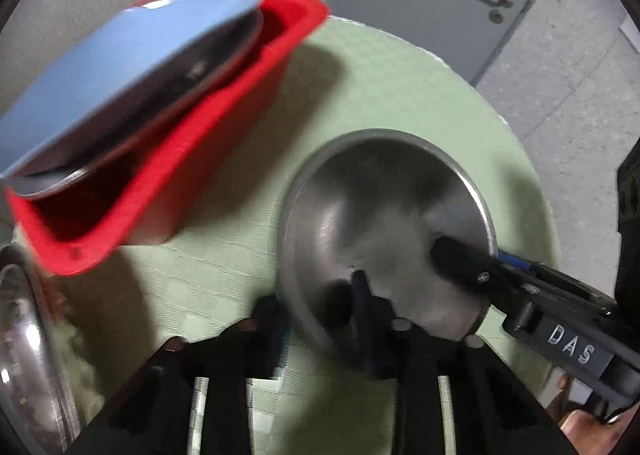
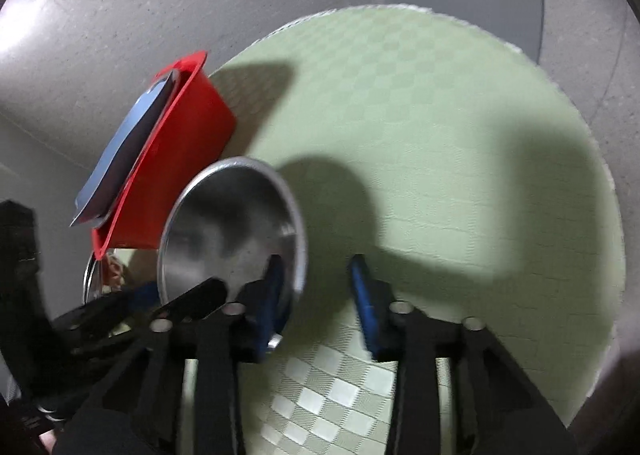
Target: Organize plates and bowls
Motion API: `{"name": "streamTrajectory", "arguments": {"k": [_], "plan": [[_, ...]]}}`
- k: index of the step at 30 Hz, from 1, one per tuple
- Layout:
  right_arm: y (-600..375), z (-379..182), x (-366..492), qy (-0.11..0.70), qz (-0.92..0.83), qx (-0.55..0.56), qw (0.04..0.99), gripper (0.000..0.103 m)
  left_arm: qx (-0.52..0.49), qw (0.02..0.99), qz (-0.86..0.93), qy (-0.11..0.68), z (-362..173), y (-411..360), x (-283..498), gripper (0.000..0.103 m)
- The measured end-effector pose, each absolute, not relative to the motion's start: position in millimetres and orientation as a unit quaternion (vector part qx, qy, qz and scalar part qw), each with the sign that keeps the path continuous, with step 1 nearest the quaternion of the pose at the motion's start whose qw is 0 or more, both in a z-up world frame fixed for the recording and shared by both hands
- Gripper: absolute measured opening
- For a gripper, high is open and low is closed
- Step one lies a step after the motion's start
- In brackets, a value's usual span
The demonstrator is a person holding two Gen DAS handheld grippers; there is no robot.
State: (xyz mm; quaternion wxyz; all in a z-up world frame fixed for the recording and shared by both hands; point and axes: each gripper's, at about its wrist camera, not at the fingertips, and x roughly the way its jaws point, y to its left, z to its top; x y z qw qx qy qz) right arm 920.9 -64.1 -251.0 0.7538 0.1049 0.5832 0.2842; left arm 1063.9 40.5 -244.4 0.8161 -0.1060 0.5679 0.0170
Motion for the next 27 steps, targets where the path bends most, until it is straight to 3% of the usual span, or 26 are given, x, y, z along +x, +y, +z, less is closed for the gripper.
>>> {"name": "streamTrajectory", "arguments": {"k": [2, 15, 21, 27], "plan": [[-62, -249, 918, 0.579, 0.285, 0.103, 0.756, 0.017, -0.092, 0.824, 0.008, 0.559, -238, 39, 1064, 0.020], [-45, -167, 857, 0.509, 0.271, 0.100, 0.811, 0.017, -0.079, 0.866, -0.049, 0.492, -169, 83, 998, 0.018], [13, -139, 819, 0.487, 0.293, 0.088, 0.818, 0.017, -0.081, 0.877, -0.040, 0.472, -138, 145, 947, 0.018], [80, -147, 787, 0.500, 0.316, 0.073, 0.803, 0.017, -0.093, 0.873, -0.014, 0.479, -129, 213, 895, 0.018]]}}
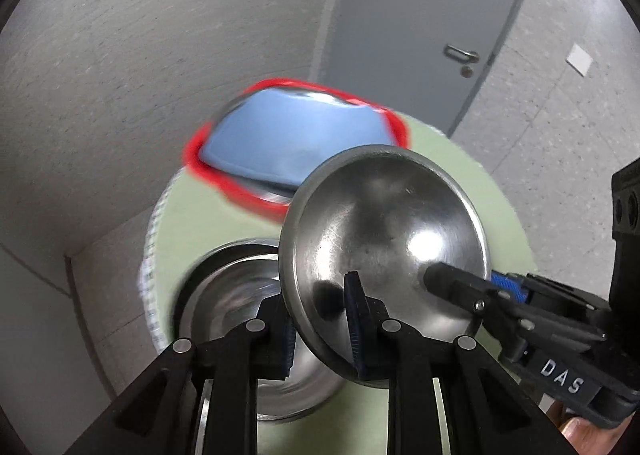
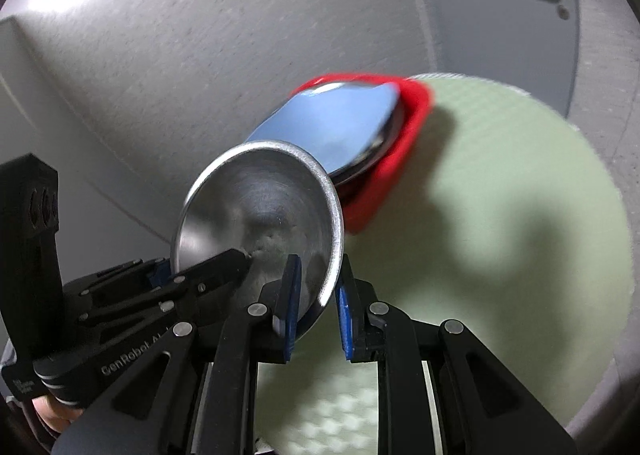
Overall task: Organize plates and bowls
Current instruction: 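Lower the small steel bowl into the bowl stack and open both grippers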
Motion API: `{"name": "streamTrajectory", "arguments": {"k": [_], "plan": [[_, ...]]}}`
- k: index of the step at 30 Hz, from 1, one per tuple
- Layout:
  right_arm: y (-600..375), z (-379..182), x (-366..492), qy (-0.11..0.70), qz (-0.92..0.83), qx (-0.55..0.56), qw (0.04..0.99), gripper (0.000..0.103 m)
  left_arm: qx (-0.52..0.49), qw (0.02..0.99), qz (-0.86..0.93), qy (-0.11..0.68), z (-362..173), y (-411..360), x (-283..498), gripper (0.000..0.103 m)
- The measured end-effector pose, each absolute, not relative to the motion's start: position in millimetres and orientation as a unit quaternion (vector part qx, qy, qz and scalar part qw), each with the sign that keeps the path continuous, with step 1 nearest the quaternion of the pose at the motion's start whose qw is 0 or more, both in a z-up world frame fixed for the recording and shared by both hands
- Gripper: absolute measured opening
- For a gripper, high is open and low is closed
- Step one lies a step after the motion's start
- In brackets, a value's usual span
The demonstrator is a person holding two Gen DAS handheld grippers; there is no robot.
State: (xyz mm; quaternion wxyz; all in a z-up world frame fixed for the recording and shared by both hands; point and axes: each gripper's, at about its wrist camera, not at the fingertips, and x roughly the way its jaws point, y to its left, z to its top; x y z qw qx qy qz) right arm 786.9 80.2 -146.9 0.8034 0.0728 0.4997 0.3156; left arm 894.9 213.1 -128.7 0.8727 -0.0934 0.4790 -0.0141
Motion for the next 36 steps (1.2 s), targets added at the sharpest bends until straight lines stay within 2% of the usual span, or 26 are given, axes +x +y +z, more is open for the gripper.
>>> {"name": "streamTrajectory", "arguments": {"k": [10, 16, 23, 25, 32, 34, 36], "plan": [[137, -178, 771, 0.539, 0.294, 0.036, 0.788, 0.017, -0.096, 0.847, -0.018, 0.523, -151, 255, 871, 0.020], [152, -182, 771, 0.543, 0.280, 0.010, 0.791, 0.020, -0.099, 0.841, -0.026, 0.532, -159, 264, 879, 0.026], [156, -185, 771, 0.544, 0.274, 0.011, 0.793, 0.022, -0.110, 0.840, -0.036, 0.530, -170, 268, 898, 0.027], [154, -185, 772, 0.544, 0.274, 0.016, 0.793, 0.023, -0.113, 0.843, -0.040, 0.525, -171, 269, 896, 0.035], [151, -181, 769, 0.535, 0.272, 0.026, 0.800, 0.031, -0.111, 0.852, -0.037, 0.511, -166, 267, 888, 0.040], [148, -179, 768, 0.527, 0.263, 0.025, 0.808, 0.035, -0.102, 0.859, -0.025, 0.501, -162, 268, 885, 0.053], [144, -178, 768, 0.523, 0.259, 0.031, 0.811, 0.044, -0.106, 0.862, -0.022, 0.495, -161, 270, 882, 0.060]]}}
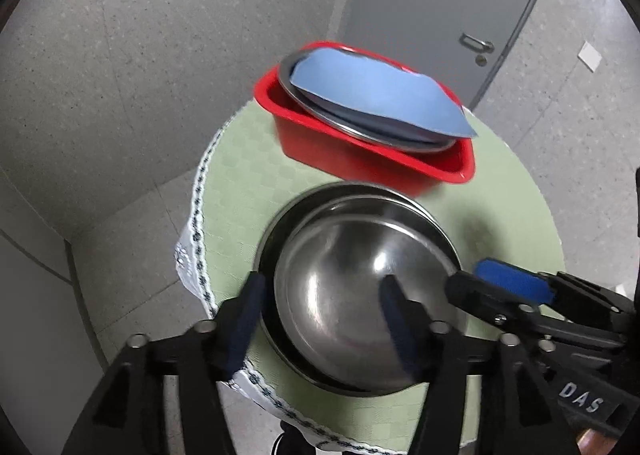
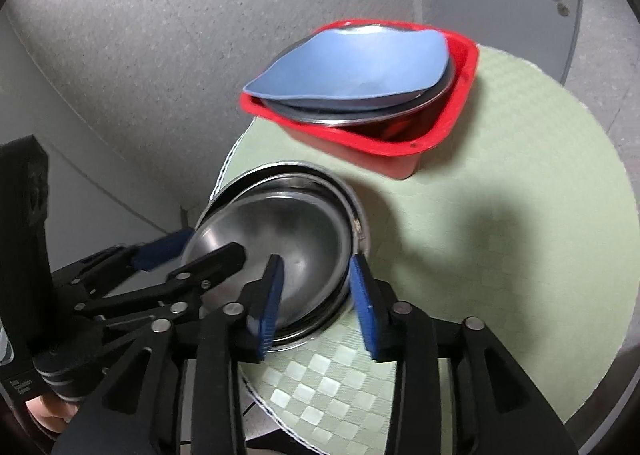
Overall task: Organize plates and bowls
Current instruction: 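Lower the small steel bowl into the bowl stack and open both grippers, then close both grippers on the rim of the nested steel bowl stack and lift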
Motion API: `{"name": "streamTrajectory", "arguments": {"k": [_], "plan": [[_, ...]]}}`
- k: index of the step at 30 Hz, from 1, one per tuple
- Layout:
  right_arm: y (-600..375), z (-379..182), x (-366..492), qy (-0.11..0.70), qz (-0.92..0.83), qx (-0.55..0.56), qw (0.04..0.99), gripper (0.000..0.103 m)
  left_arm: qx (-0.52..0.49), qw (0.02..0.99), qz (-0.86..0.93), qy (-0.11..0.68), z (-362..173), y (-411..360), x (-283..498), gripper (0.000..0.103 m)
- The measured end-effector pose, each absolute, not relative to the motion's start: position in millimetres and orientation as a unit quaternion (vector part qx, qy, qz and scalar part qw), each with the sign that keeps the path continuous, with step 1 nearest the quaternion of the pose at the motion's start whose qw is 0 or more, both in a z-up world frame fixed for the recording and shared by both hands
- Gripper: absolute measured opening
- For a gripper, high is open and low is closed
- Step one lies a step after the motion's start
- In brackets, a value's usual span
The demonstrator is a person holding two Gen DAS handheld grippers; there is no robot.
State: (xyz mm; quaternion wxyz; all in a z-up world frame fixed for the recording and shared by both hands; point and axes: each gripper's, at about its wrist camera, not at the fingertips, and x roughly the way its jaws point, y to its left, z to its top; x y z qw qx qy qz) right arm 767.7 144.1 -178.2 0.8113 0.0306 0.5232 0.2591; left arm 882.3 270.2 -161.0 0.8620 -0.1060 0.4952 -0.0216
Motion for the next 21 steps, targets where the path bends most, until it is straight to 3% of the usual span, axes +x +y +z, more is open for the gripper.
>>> {"name": "streamTrajectory", "arguments": {"k": [3, 4, 6, 9, 21], "plan": [[138, -180, 765, 0.519, 0.257, 0.041, 0.814, 0.045, -0.117, 0.865, -0.022, 0.487, -159, 273, 878, 0.066], [136, -181, 764, 0.518, 0.256, 0.047, 0.815, 0.045, -0.118, 0.870, -0.014, 0.479, -157, 275, 875, 0.072], [130, -183, 763, 0.519, 0.253, 0.062, 0.814, 0.056, -0.124, 0.875, -0.002, 0.469, -155, 278, 872, 0.083], [123, -189, 765, 0.522, 0.260, 0.093, 0.807, 0.065, -0.132, 0.877, 0.018, 0.461, -156, 287, 867, 0.091], [129, -228, 774, 0.556, 0.283, 0.160, 0.765, 0.065, -0.151, 0.852, 0.034, 0.499, -196, 298, 872, 0.091]]}}
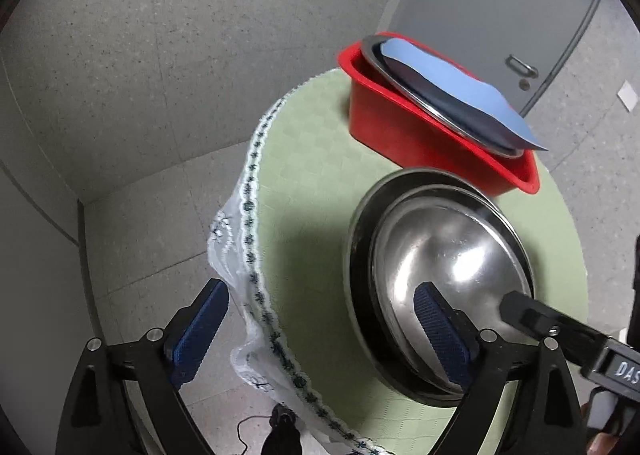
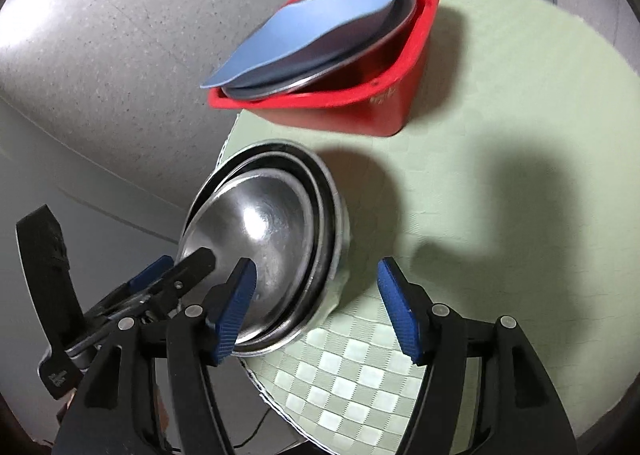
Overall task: Organize plates and bowls
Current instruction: 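Close both grippers on the rim of the nested steel bowl stack and lift, then carry the steel bowl stack over the red basin and lower it onto the blue plate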
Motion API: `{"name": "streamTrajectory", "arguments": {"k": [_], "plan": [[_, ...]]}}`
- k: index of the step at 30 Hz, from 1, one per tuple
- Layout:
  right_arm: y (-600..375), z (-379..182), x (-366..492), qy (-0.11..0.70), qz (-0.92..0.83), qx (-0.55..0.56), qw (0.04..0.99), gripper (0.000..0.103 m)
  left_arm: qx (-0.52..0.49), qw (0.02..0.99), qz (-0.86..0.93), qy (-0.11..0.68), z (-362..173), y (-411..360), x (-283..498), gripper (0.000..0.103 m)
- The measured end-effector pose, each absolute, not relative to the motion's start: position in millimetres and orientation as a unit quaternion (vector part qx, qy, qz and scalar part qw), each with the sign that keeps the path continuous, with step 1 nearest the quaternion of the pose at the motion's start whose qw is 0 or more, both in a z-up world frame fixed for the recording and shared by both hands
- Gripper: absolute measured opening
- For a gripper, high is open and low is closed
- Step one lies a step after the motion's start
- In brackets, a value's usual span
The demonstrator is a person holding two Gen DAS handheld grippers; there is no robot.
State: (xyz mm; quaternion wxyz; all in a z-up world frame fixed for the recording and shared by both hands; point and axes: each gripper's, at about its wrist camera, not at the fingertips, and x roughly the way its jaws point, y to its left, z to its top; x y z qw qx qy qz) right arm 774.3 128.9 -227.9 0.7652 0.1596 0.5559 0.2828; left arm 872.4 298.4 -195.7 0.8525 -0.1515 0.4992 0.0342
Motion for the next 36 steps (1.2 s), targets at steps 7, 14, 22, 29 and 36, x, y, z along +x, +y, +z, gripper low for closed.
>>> {"name": "streamTrajectory", "arguments": {"k": [7, 14, 22, 29, 36], "plan": [[141, -239, 780, 0.564, 0.293, 0.163, 0.755, 0.064, -0.151, 0.848, 0.021, 0.508, -206, 295, 883, 0.082], [139, -246, 781, 0.564, 0.292, 0.163, 0.755, 0.048, -0.151, 0.846, -0.034, 0.511, -213, 287, 892, 0.042], [123, -238, 770, 0.553, 0.287, 0.164, 0.765, 0.045, -0.149, 0.851, -0.043, 0.502, -198, 284, 889, 0.039], [100, -194, 759, 0.515, 0.290, 0.163, 0.790, 0.045, -0.148, 0.871, -0.055, 0.466, -148, 277, 876, 0.039], [76, -161, 781, 0.485, 0.291, 0.164, 0.808, 0.045, -0.148, 0.881, -0.059, 0.445, -110, 268, 890, 0.039]]}}
